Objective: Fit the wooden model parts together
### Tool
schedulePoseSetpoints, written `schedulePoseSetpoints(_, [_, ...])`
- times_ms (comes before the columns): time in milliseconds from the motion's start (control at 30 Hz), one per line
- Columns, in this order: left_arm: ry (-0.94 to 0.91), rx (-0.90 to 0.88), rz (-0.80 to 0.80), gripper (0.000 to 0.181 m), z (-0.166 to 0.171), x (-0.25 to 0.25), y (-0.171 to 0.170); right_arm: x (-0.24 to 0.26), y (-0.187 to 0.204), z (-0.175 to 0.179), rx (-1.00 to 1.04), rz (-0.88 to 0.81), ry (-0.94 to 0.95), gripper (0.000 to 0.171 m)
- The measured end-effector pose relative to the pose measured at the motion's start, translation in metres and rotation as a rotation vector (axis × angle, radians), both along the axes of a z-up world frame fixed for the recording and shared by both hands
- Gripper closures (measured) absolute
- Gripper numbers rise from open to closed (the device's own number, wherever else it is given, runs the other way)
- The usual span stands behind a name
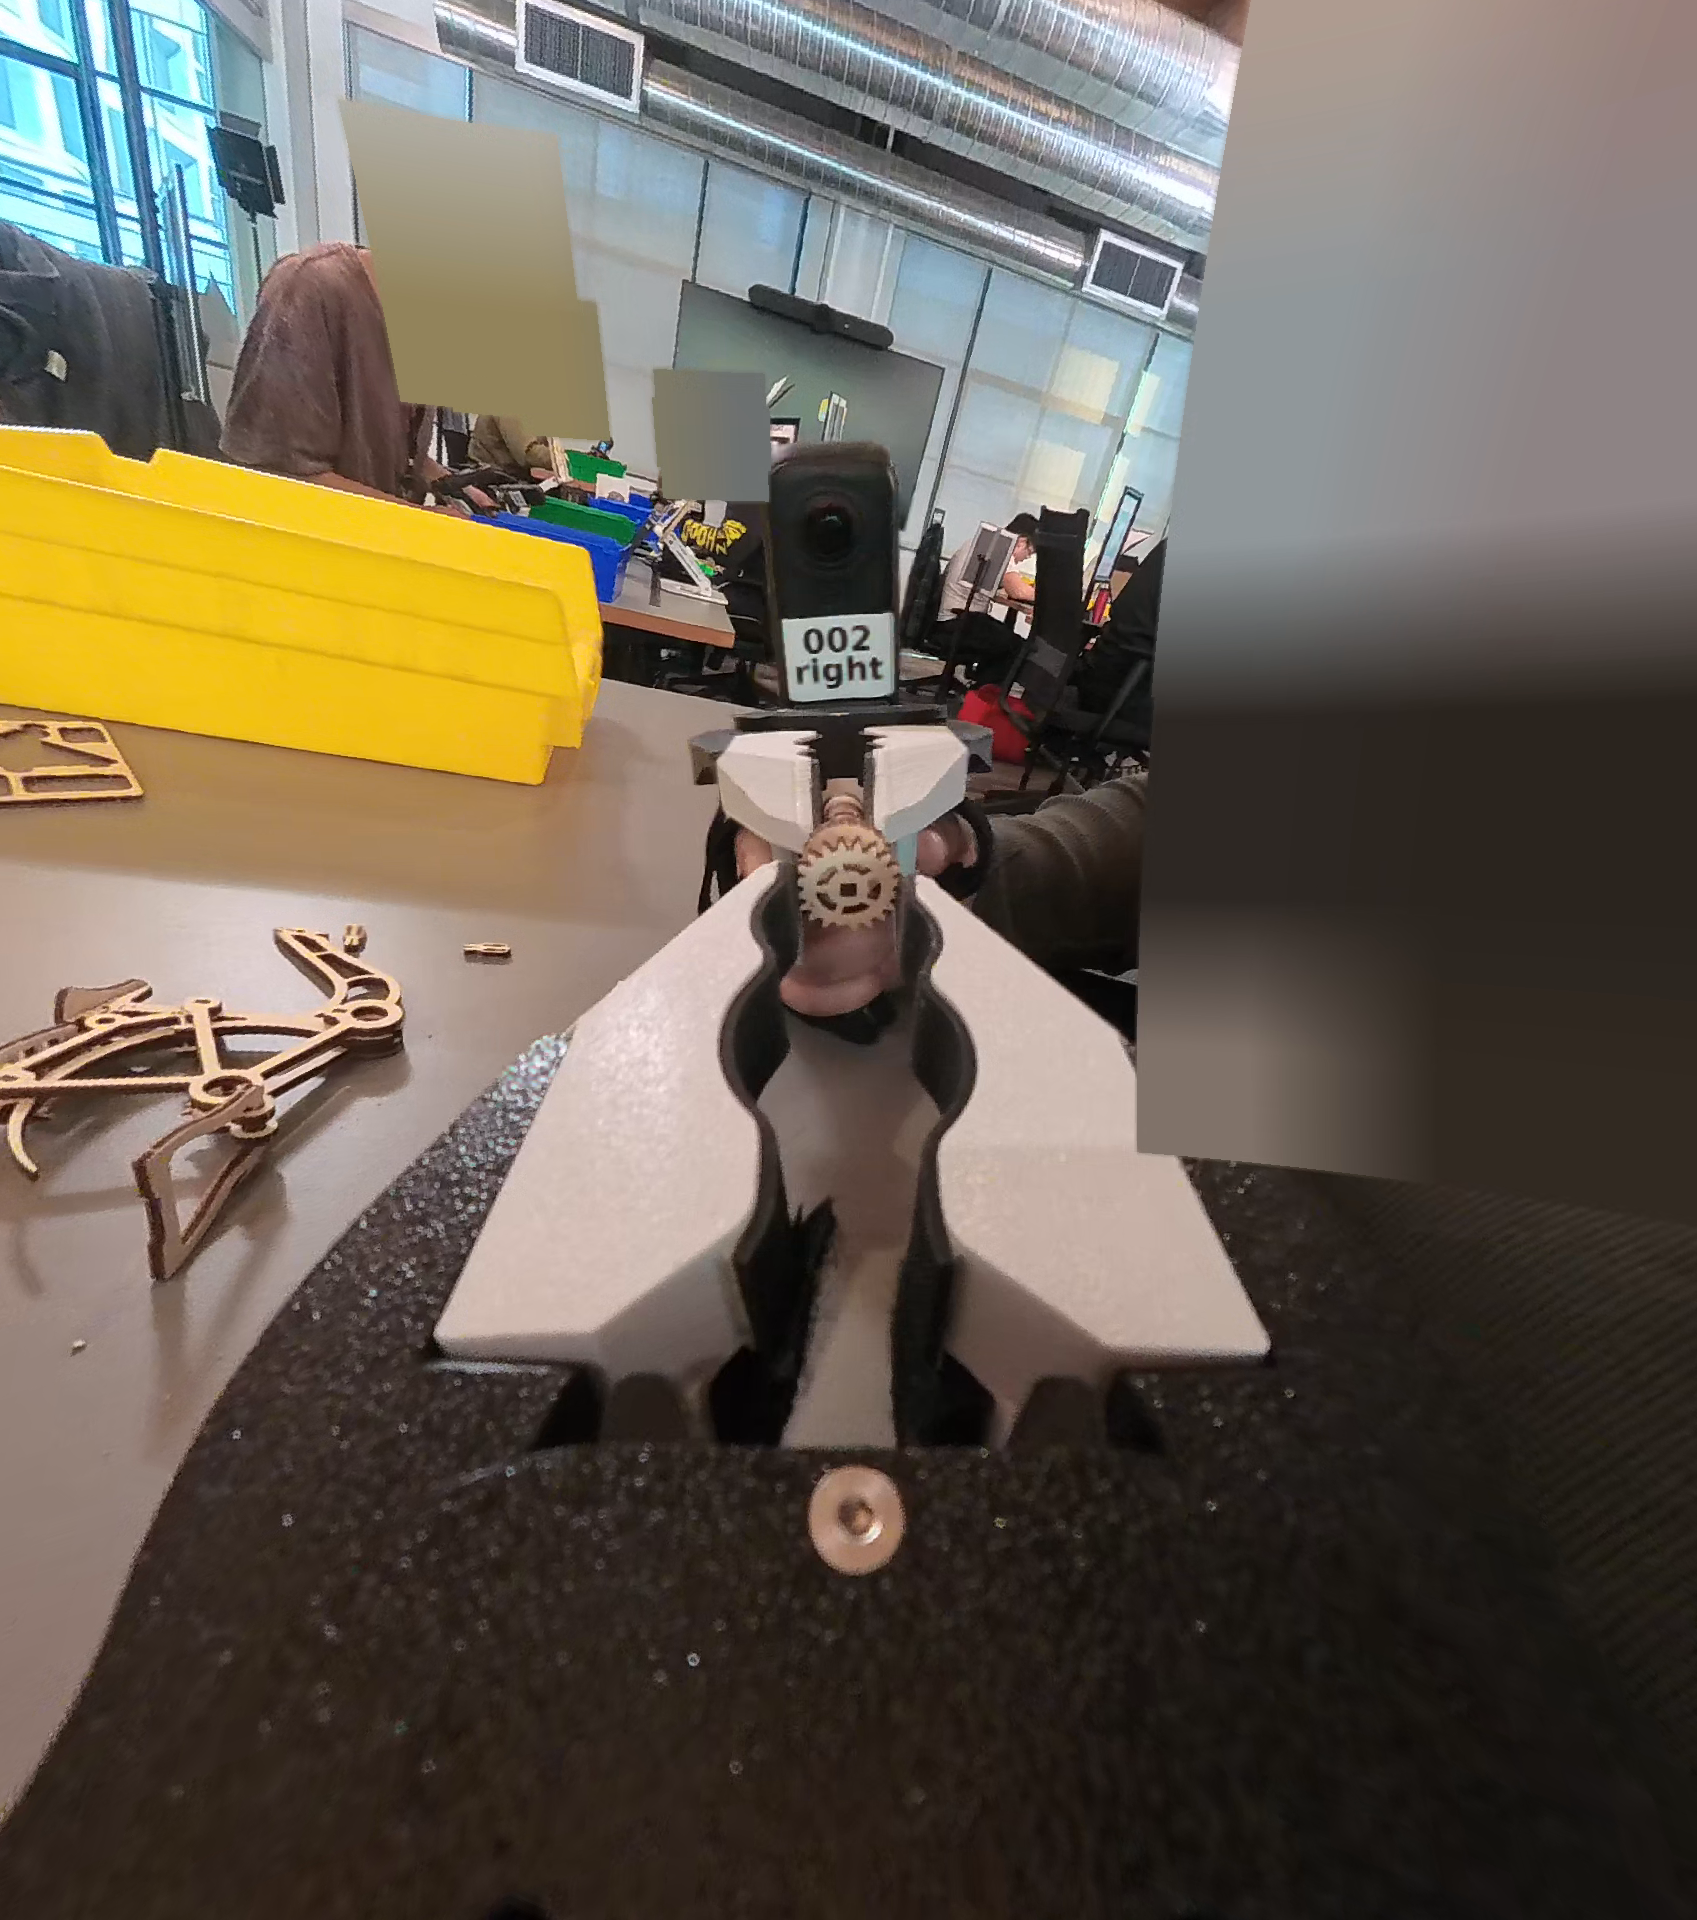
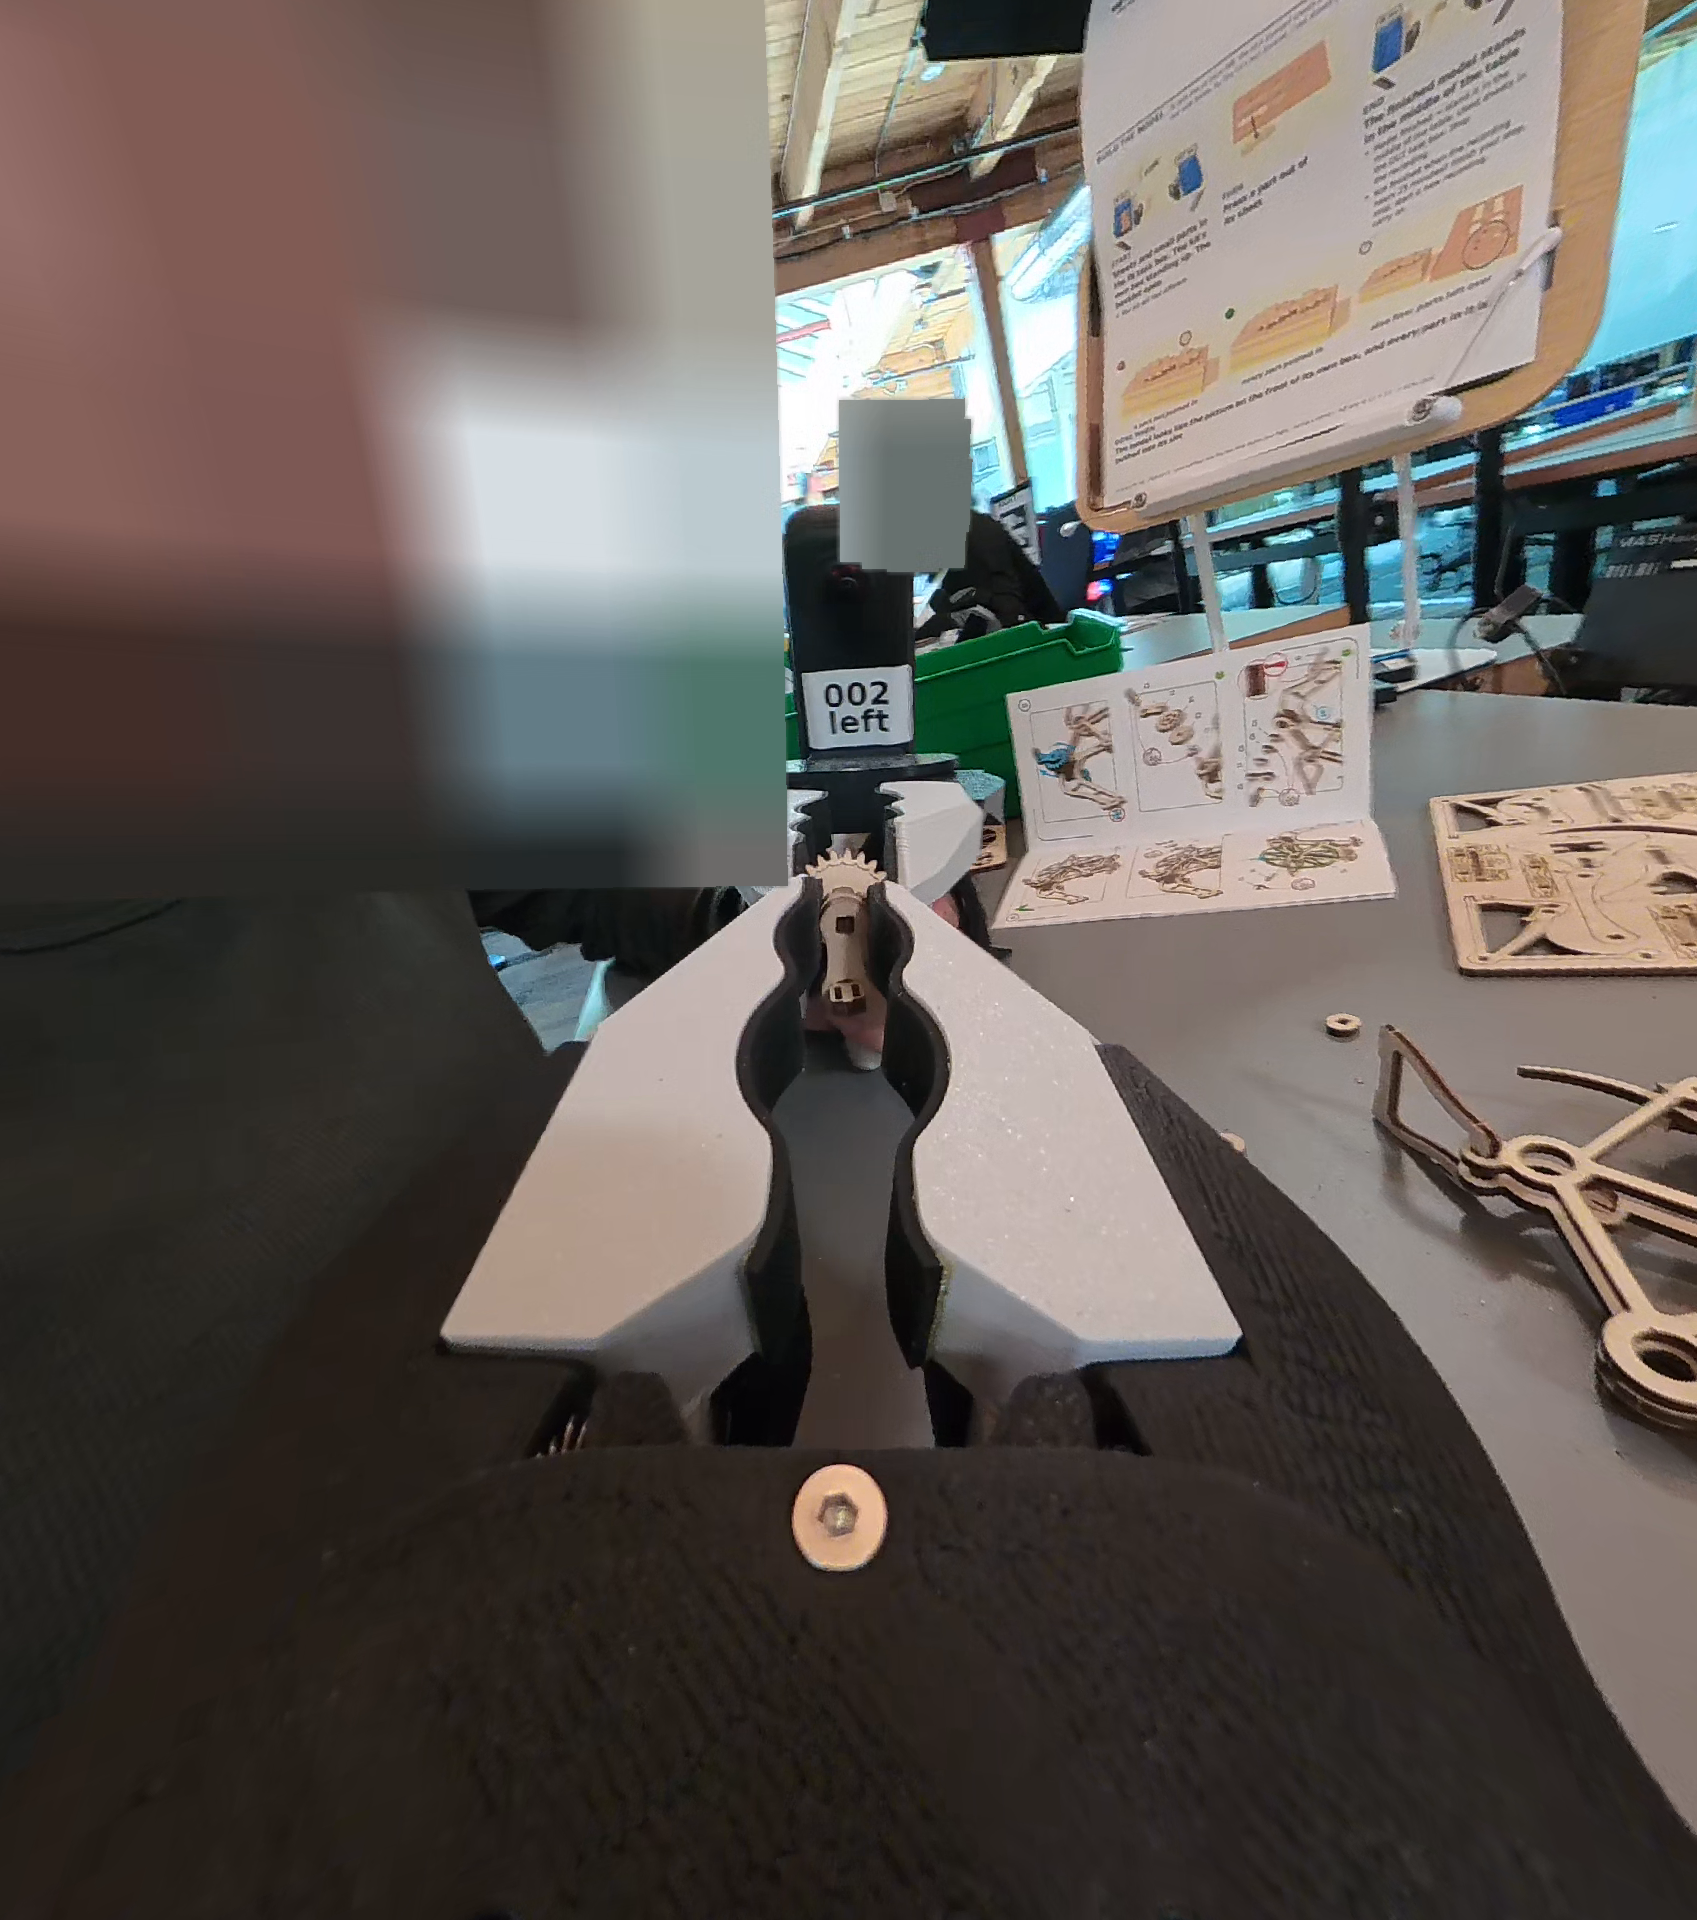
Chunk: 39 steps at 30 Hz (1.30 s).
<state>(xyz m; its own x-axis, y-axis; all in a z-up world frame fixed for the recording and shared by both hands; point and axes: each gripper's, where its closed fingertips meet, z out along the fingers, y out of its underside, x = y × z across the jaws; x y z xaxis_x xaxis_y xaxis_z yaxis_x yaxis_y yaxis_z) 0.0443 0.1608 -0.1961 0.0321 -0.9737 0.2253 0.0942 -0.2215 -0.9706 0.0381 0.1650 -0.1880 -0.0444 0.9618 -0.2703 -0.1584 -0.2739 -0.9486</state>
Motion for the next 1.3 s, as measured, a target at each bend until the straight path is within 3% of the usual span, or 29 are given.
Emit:
schedulePoseSetpoints(500, [0.028,-0.058,-0.074,0.165,-0.005,0.002,-0.001,0.002,0.001,-0.003,0.031,-0.028,-0.033,0.165])
schedulePoseSetpoints(633, [0.061,-0.025,-0.089,0.165,-0.008,0.004,-0.008,0.003,-0.005,-0.004,0.076,-0.001,-0.053,0.165])
schedulePoseSetpoints(900, [0.063,-0.133,-0.199,0.165,-0.011,0.007,-0.01,0.005,-0.01,-0.008,0.249,-0.019,-0.12,0.164])
schedulePoseSetpoints(1000, [0.082,-0.033,-0.112,0.165,-0.012,0.006,-0.01,0.004,-0.009,-0.006,0.199,-0.028,-0.1,0.164])
schedulePoseSetpoints(1133, [0.234,0.245,-0.019,0.165,-0.027,0.012,-0.014,-0.005,-0.011,-0.007,0.118,-0.008,-0.097,0.165])
schedulePoseSetpoints(1300, [0.181,0.161,-0.059,0.165,-0.02,0.009,-0.012,-0.002,-0.007,-0.003,0.063,0.001,-0.05,0.165])
